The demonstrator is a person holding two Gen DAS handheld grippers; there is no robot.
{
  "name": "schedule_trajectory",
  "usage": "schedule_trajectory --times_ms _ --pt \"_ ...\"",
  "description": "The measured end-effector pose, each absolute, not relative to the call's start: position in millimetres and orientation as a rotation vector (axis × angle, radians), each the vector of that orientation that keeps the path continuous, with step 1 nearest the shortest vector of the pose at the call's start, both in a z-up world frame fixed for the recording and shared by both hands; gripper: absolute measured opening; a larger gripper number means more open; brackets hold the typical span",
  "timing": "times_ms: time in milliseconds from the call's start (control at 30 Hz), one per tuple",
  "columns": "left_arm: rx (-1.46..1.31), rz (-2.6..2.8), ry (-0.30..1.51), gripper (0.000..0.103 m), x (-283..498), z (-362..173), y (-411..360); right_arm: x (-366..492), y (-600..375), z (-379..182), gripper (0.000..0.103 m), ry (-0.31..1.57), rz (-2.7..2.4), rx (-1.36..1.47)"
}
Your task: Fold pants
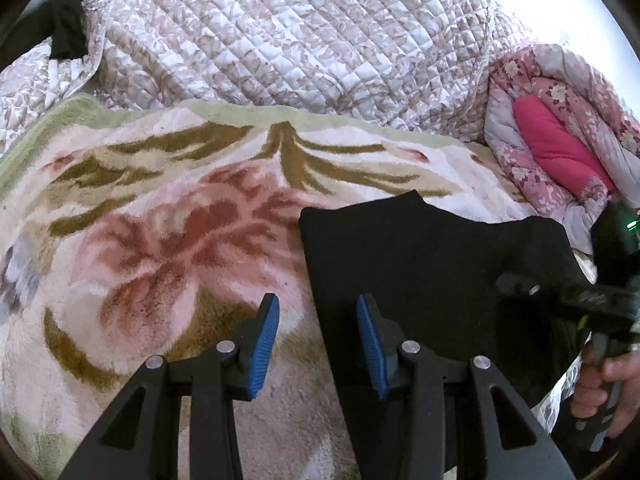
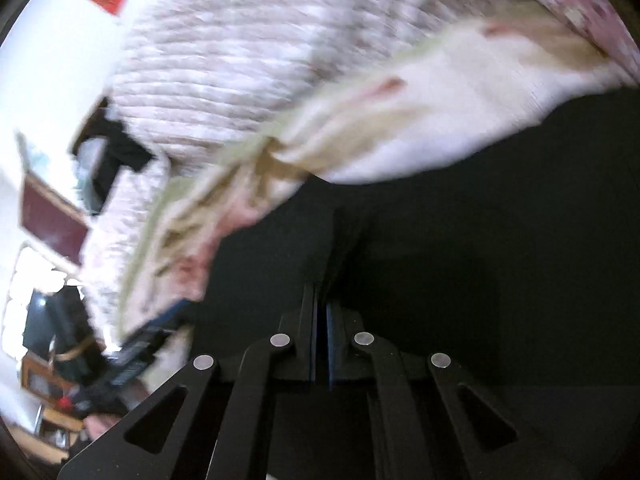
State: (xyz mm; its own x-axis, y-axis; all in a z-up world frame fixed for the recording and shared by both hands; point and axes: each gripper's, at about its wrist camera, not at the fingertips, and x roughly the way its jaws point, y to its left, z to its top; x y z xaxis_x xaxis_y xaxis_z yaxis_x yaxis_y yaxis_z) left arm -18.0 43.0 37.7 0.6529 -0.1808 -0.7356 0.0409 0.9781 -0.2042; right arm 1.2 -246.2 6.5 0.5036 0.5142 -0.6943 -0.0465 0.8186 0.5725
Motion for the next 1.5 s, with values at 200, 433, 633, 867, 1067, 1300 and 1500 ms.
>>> schedule_trajectory --times_ms 200,433,633,867,1067,1300,1500 --pt "-0.158 -0.159 0.837 0.043 -19 41 38 -5 -239 18 0.003 0.959 0.352 0.449" --pt "-0.194 -0.253 0.841 0.043 -34 42 24 -34 -240 50 0.003 0.836 0.298 0.306" --pt "-0.033 -0.239 0.837 0.043 -51 29 -6 -51 -216 23 0.003 0.938 0.331 0.194" --pt "-0.031 -0.255 0.814 0.043 -61 38 -7 -68 -210 26 0.003 0.927 0.322 0.133" --pt "-0.012 -0.25 0.818 0.043 -64 33 -13 -78 -209 39 0.003 0.834 0.314 0.093" --pt "0.0 -0.242 0.824 0.043 -65 29 -18 -80 -209 26 0.008 0.88 0.335 0.07" --pt "-0.029 -0.308 0.815 0.043 -79 36 -28 -91 -221 35 0.012 0.825 0.284 0.107"
